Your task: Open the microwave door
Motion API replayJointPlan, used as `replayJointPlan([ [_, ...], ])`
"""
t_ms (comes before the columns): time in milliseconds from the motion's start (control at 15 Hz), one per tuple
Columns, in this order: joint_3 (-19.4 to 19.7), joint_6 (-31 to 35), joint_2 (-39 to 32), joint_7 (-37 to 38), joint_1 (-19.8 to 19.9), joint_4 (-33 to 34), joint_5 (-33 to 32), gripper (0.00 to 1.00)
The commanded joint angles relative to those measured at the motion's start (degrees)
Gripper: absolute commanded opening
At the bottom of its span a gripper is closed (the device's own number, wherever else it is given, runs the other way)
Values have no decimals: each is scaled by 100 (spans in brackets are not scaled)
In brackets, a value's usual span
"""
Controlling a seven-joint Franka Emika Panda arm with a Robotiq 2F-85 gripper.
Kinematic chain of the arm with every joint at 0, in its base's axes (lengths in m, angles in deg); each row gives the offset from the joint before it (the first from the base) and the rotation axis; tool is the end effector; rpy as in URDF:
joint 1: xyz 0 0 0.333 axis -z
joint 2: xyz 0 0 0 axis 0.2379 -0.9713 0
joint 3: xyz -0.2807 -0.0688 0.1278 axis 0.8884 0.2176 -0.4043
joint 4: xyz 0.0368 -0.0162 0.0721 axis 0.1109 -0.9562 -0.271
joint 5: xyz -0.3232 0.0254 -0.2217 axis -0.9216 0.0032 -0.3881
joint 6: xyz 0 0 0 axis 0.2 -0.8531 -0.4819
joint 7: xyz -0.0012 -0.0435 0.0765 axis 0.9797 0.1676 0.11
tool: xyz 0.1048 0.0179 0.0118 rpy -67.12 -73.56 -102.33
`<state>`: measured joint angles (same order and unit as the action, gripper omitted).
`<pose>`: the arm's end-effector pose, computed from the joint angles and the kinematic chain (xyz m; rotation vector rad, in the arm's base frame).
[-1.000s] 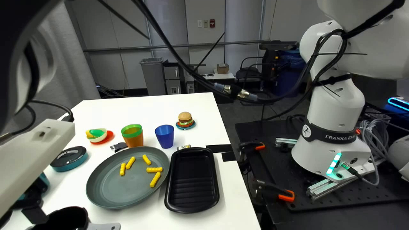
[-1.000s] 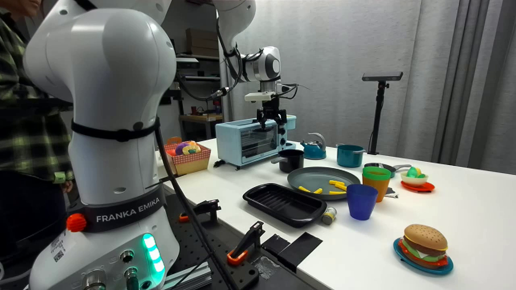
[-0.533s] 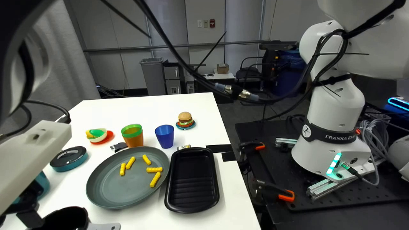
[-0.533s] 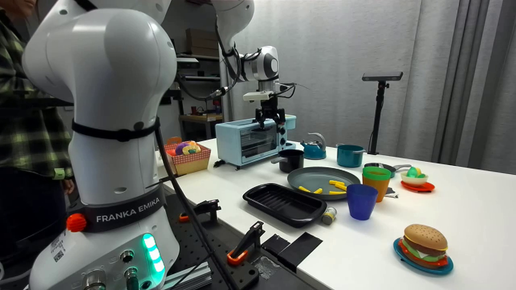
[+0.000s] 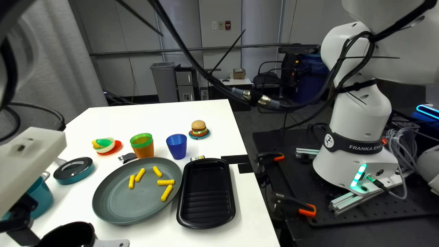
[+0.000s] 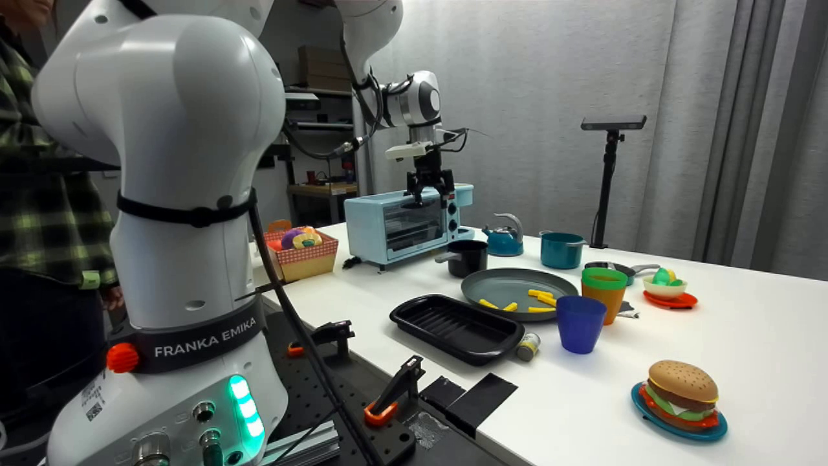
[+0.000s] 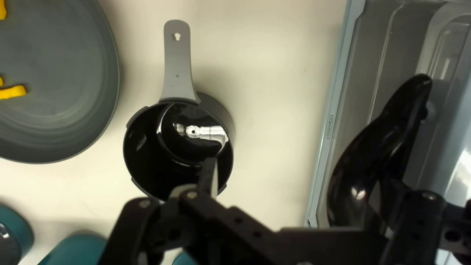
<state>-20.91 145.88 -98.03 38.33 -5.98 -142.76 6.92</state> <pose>0.6331 0.2637 0.2936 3.0808 0.0744 0.0666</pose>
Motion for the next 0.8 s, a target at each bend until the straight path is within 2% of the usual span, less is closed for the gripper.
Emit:
replayJointPlan([
  [0, -58, -438, 311, 85, -94, 127, 46, 100],
  [200, -118, -442, 303, 49, -51, 141, 156, 100],
  [267, -91, -189, 253, -113, 113, -73, 206, 100],
  [533, -104, 129, 254, -410, 338, -309, 405, 100],
  [733, -105, 90, 223, -529, 404, -305, 532, 100],
])
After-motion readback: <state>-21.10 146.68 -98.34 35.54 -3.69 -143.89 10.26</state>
